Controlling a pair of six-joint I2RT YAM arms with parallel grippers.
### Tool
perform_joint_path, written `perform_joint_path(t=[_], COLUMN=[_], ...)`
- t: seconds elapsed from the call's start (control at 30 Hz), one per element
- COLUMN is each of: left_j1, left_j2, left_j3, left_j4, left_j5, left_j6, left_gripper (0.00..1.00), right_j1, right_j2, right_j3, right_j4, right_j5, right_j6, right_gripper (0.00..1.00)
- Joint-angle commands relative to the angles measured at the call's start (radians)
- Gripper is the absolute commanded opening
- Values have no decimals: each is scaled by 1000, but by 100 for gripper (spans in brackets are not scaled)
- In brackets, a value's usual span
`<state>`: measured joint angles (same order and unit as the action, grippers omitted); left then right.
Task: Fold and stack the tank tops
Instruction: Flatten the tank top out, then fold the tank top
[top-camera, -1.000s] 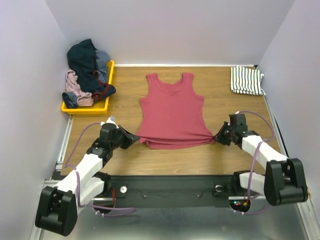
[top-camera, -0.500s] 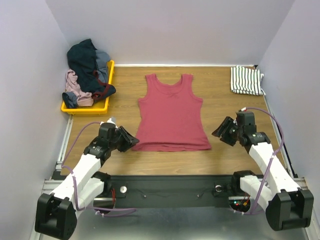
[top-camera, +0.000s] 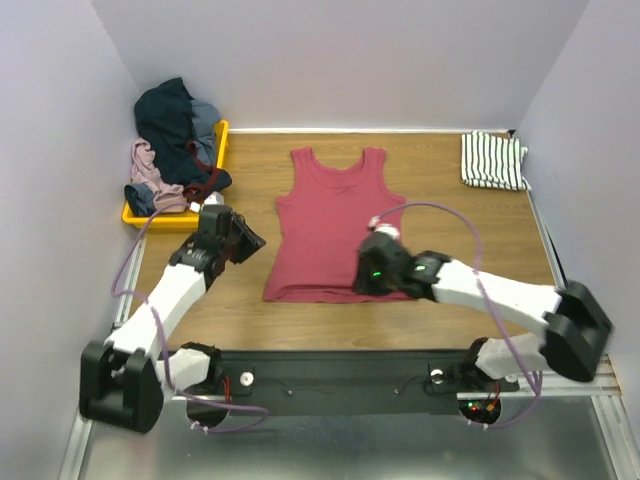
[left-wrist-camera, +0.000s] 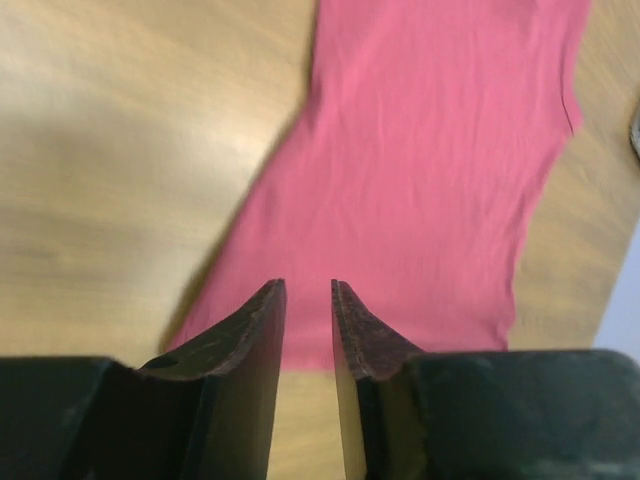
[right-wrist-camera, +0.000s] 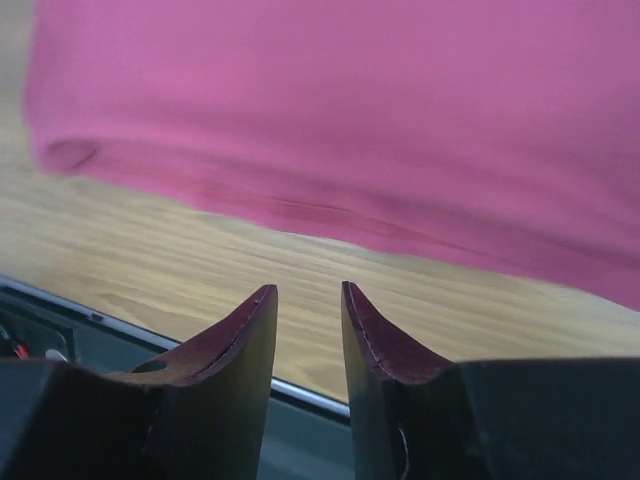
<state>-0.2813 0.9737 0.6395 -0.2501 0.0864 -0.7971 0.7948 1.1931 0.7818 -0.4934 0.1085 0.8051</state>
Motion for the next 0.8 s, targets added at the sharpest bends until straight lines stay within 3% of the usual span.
perform_joint_path(t=[0.0,0.13,0.3,0.5,0.77], left_j1=[91,123,120,120,120], left_j2=[251,520,741,891,987], left_j3=[136,290,480,661,755], left_j4=[158,244,316,230,190], left_j5=[-10,131,246,224,190], left_j6=[38,91,147,219,257], left_gripper=[37,32,34,40,41], right_j1=[246,366,400,454,488], right_j2=[215,471,632,792,895], right_j3=[205,385,520,671,770], right_j4=[125,171,237,243,242], right_j5=[229,286,250,238,289], right_j6=[29,-17,-75,-124,-175], right_gripper=[37,37,36,37,37])
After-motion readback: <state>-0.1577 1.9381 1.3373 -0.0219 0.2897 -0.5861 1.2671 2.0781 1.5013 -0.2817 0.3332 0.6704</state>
